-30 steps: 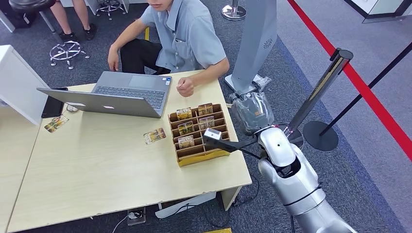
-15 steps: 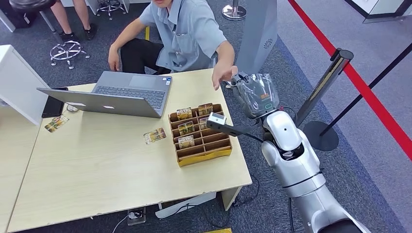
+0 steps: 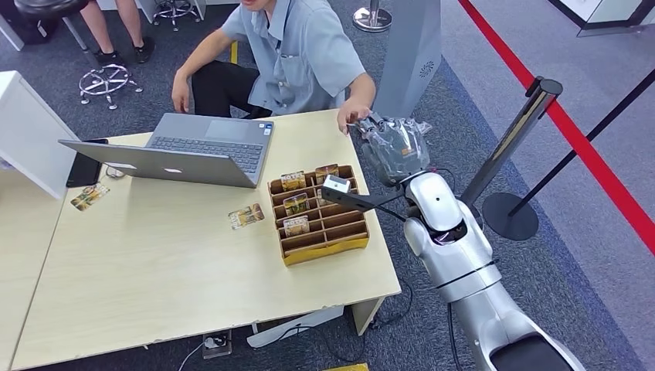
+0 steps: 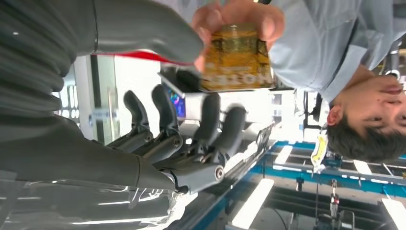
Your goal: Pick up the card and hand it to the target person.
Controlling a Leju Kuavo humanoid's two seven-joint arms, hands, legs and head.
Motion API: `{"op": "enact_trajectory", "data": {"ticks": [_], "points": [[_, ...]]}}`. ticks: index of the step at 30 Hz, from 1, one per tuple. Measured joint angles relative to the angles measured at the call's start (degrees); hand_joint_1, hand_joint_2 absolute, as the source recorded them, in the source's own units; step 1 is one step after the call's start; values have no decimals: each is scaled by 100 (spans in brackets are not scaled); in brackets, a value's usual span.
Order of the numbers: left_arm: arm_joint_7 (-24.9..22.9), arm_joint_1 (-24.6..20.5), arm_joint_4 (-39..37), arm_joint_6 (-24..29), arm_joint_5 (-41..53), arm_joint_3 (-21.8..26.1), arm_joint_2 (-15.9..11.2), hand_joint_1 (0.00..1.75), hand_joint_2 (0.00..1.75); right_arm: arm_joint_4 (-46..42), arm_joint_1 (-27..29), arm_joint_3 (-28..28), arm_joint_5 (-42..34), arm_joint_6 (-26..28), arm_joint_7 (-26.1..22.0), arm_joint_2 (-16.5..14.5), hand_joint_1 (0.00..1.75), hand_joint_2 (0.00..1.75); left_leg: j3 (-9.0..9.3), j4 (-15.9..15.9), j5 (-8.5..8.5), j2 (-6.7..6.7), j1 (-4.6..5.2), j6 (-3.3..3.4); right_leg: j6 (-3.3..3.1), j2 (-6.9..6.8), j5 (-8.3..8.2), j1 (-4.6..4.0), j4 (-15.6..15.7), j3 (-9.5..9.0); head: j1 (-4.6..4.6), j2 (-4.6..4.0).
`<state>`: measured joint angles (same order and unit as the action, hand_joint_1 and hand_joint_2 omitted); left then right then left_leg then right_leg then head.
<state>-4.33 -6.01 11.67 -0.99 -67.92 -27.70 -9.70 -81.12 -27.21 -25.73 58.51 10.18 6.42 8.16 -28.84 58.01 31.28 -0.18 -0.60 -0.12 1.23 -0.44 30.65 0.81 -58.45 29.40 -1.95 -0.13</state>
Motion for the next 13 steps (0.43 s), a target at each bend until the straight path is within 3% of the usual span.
{"op": "enact_trajectory", "data": {"ticks": [13], "points": [[240, 2, 0, 186, -216, 45, 42, 0, 0, -618, 927, 40, -3252, -610, -157, -296, 0, 175, 3, 0, 0, 2, -2, 0, 0, 1, 0, -2, 1, 0, -1, 0]]}}
